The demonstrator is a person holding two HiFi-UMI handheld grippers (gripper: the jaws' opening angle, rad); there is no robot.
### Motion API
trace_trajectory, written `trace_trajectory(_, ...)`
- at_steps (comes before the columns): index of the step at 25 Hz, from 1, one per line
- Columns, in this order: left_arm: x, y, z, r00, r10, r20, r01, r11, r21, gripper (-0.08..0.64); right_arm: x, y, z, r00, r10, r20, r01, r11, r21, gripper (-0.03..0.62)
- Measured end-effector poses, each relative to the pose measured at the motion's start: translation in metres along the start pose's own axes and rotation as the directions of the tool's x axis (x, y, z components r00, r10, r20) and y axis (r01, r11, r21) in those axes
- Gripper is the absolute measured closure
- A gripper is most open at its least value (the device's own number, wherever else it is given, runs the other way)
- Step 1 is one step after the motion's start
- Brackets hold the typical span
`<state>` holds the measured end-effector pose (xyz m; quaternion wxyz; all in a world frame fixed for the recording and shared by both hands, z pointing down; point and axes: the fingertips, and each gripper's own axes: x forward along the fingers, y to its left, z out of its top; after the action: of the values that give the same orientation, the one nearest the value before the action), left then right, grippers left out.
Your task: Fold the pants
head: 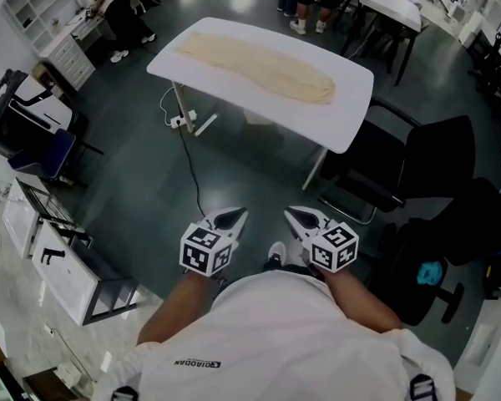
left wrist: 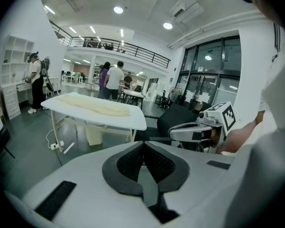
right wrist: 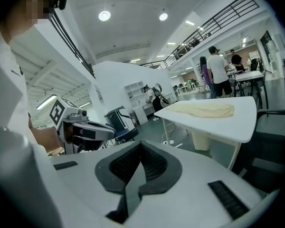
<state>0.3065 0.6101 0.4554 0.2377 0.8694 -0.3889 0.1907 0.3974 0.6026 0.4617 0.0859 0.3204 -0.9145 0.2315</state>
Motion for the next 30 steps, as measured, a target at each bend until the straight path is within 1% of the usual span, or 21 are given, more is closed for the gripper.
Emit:
trace_trajectory(6, 0.044, 0.009, 0.033, 1.0, -0.027, -0.008, 0.027, 0.999, 0.038, 0.532, 0.009, -0.045, 0.027, 0.999, -0.018, 0.028, 0.018, 1.0, 0.0, 0.575)
trace_trajectory(11, 0.078, 0.013, 0.065, 0.999, -0.032, 0.003, 0.032, 0.997, 0.064, 0.532, 0.008, -0.085, 0.053, 0.997, -0.038, 0.065, 0.038, 0.999, 0.002, 0.575)
trace_trajectory(15, 0.103, 0.019, 0.08, 0.999, -0.036, 0.007, 0.035, 0.996, 0.077, 0.532, 0.01, -0.112, 0.063, 0.995, -0.05, 0.081, 0.05, 0.999, 0.001, 0.575)
trace_trajectory(19, 0.123, 0.021, 0.085, 0.999, -0.039, 0.008, 0.038, 0.996, 0.079, 0.532, 0.014, -0.129, 0.063, 0.996, -0.05, 0.079, 0.049, 0.999, 0.01, 0.575)
trace_trajectory(22, 0.133, 0.021, 0.089, 0.999, -0.038, 0.0, 0.038, 0.996, 0.077, 0.532, 0.019, -0.139, 0.059, 0.997, -0.041, 0.068, 0.038, 0.999, 0.034, 0.575)
trace_trajectory(25, 0.134, 0.022, 0.086, 0.999, -0.029, -0.02, 0.03, 0.997, 0.07, 0.532, 0.023, -0.14, 0.058, 0.998, -0.025, 0.062, 0.021, 0.998, 0.054, 0.575)
trace_trajectory(30, 0.132, 0.039, 0.081, 0.999, 0.0, -0.035, 0.002, 0.999, 0.049, 0.532, 0.033, -0.141, 0.056, 0.998, -0.014, 0.06, 0.01, 0.997, 0.072, 0.575)
